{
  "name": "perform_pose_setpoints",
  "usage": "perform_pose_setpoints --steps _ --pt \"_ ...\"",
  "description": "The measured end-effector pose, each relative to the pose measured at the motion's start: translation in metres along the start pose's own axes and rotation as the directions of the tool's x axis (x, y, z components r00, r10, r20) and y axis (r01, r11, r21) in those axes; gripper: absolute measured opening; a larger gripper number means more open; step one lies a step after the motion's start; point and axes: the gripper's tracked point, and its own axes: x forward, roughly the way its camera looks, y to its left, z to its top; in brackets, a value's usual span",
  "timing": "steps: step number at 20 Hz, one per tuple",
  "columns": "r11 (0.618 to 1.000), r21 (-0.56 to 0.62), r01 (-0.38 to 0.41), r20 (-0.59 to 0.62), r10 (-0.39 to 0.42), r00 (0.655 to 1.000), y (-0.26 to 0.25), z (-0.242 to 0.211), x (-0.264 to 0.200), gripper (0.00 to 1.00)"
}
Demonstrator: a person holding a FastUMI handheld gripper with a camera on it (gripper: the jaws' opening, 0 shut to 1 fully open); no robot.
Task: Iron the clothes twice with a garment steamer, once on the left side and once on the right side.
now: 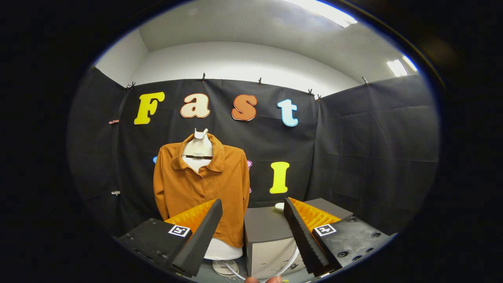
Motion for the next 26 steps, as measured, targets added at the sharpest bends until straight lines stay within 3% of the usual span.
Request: perform_pose_setpoints --steps 7,14,19,26 --pt "0.999 0.031 -0.009 -0.013 0.009 1.0 -0.019 -0.003 0.026 0.98" --pt "0.999 0.051 0.019 -0.258 -0.005 0.966 -0.086 -0.07 0.105 0.98" --pt "0.998 0.065 -0.01 -0.467 0.039 0.883 -0.124 -0.14 0.168 0.99" --pt "0.998 0.064 -0.028 -0.702 0.065 0.709 -0.173 -0.246 0.244 0.99"
